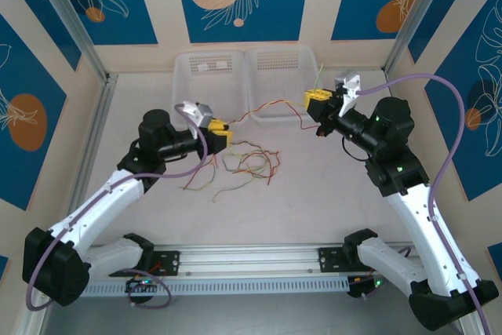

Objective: Untangle the cables

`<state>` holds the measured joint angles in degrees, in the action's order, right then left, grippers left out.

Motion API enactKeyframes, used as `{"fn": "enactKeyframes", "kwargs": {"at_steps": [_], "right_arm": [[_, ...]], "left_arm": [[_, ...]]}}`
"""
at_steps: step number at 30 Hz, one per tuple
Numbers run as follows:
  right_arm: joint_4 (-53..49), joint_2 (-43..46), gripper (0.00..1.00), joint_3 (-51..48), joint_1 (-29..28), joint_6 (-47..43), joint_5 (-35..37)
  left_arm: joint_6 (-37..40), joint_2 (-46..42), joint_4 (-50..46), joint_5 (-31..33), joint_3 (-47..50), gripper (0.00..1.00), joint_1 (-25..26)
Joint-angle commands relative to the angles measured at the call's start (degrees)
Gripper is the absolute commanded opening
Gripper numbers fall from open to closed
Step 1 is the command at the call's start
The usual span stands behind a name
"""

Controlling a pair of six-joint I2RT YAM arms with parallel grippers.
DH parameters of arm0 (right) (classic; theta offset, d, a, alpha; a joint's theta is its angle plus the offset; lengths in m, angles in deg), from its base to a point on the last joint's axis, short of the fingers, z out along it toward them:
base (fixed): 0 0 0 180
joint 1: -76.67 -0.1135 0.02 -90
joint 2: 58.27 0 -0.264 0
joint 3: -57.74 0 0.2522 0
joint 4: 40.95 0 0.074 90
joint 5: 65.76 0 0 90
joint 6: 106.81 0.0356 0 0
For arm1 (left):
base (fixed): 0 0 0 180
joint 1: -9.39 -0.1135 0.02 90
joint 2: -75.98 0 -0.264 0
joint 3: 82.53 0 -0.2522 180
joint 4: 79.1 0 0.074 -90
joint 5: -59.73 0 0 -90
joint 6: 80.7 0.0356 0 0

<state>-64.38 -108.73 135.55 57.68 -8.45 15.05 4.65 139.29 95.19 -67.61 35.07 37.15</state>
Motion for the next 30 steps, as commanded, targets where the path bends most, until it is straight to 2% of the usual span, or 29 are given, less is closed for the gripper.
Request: {"fn": "enactKeyframes", "kwargs": {"at_steps": [1, 4, 13, 14, 15, 16, 19, 23, 28, 30], "right_arm": [[1.45, 0.54, 0.0, 1.47, -0.63, 1.41, 3.28], [2.63, 0.41, 0.0, 0.69, -1.36, 1.72, 3.91], [2.94, 0.53, 0.0, 0.28, -2.76, 1.13, 6.9], [2.99, 0.77, 0.0, 0.16, -2.83, 1.13, 6.91], [3.09, 0.91, 0.0, -0.02, -2.82, 1.22, 6.91], [3.32, 1.07, 0.0, -0.23, -2.9, 1.14, 6.9], [3.77, 1.59, 0.0, -0.86, -3.05, 1.22, 7.35], [4.36, 2.04, 0.0, -1.45, -3.42, 1.81, 6.87], [5.44, 2.66, 0.0, -2.17, -4.2, 1.92, 7.12], [6.09, 2.86, 0.0, -2.65, -4.47, 2.26, 6.98]], "left_arm": [[0.57, 0.83, -5.52, -1.91, -1.87, 0.3, 1.38], [-1.38, 2.17, -2.96, -2.21, -0.89, 0.21, 1.67], [-1.23, 8.14, -7.57, -0.08, -5.65, 0.23, 2.02], [-1.07, 8.23, -7.55, 0.49, -5.51, 0.24, 2.1], [-1.18, 8.23, -7.33, 1.38, -5.22, 0.34, 2.11], [-1.6, 8.23, -7.03, 2.55, -4.97, 0.49, 2.11], [-2.03, 8.37, -6.18, 2.23, -4.73, 0.48, 2.1], [-2.3, 9.64, -6.29, 2.83, -5.51, 0.43, 2.11], [-2.63, 11.12, -7.04, 5.11, -6.15, 0.52, 2.2], [-2.63, 11.88, -8.11, 6.75, -6.84, 0.5, 2.15]]}}
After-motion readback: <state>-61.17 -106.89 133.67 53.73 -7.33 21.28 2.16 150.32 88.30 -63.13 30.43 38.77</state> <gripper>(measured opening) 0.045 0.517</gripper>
